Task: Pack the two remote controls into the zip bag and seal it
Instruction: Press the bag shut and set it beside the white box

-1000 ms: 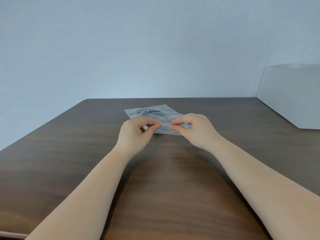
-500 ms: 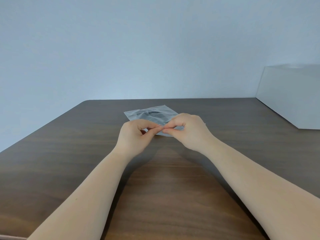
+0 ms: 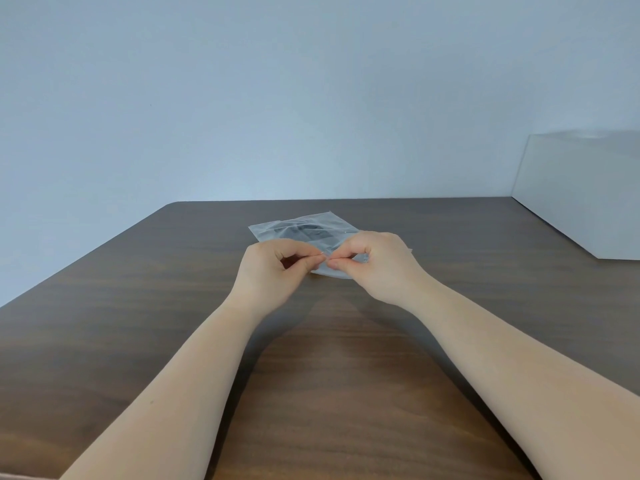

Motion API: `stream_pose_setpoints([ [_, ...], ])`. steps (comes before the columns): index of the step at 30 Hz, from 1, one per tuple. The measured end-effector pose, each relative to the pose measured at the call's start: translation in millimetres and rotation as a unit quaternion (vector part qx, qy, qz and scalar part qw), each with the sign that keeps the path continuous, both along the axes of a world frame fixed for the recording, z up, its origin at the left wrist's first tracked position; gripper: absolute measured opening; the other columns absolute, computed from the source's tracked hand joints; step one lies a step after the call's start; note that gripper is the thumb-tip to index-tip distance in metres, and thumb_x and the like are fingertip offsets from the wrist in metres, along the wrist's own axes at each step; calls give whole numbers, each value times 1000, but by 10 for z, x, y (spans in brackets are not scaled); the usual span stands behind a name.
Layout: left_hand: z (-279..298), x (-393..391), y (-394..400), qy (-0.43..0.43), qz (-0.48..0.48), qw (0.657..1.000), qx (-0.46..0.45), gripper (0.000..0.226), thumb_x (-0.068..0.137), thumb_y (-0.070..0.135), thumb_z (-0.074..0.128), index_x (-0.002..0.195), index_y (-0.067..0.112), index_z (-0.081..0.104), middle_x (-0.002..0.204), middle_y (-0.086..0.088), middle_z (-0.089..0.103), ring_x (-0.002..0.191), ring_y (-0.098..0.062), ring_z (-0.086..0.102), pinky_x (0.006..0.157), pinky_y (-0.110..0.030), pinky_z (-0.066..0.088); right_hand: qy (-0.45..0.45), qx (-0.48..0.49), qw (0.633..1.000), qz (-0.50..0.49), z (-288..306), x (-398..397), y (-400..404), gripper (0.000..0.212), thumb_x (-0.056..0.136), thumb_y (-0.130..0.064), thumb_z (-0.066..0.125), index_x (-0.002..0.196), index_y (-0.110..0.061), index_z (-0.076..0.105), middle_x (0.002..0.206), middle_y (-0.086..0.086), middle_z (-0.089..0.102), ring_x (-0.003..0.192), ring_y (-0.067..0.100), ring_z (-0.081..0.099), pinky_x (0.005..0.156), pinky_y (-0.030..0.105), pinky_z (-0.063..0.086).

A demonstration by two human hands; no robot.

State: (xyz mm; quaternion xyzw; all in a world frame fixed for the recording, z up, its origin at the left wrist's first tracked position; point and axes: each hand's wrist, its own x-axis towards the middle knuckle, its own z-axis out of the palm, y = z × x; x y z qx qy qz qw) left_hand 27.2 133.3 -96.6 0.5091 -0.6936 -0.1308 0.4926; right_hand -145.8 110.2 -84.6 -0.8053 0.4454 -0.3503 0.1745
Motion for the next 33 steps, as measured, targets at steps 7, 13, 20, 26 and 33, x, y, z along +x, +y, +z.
stream_pose_setpoints([
  [7, 10, -30, 9, -12, 10, 1000, -15, 24, 78, 17, 72, 65, 36, 67, 67, 20, 68, 73, -4, 65, 66, -13, 49, 23, -23, 999, -4, 15, 22, 14, 14, 88, -27, 62, 88, -22, 75, 100, -9, 74, 99, 7, 60, 91, 31, 44],
  [13, 41, -52, 35, -36, 9, 999, 12, 17, 80, 19, 69, 68, 30, 69, 67, 21, 64, 52, 5, 53, 55, -6, 40, 88, -96, 991, 8, -74, 69, -61, 17, 90, -23, 56, 84, -21, 72, 86, 0, 73, 89, 20, 60, 81, 31, 35],
  [20, -5, -50, -3, -66, 53, 996, 8, 10, 82, 20, 66, 73, 18, 71, 64, 18, 61, 55, 2, 50, 54, -8, 37, 170, -239, 956, 2, -186, 82, -116, 33, 92, -29, 39, 80, -19, 67, 76, -6, 68, 88, 17, 60, 74, 30, 25],
  [26, 12, 3, 8, -17, 79, 996, 21, 13, 81, 18, 67, 68, 20, 68, 63, 16, 61, 54, 0, 48, 55, -13, 37, 210, -267, 941, -10, -191, -16, -164, 25, 91, -24, 45, 77, -17, 64, 79, -5, 69, 97, 17, 59, 75, 31, 24],
  [33, 65, 201, 87, 27, 121, 991, 54, 13, 81, 20, 66, 68, 18, 69, 75, -9, 71, 55, -9, 46, 51, -8, 37, 222, -235, 945, -44, -235, -311, -259, 19, 93, -18, 48, 81, -18, 62, 89, -7, 70, 109, 16, 55, 82, 38, 33],
])
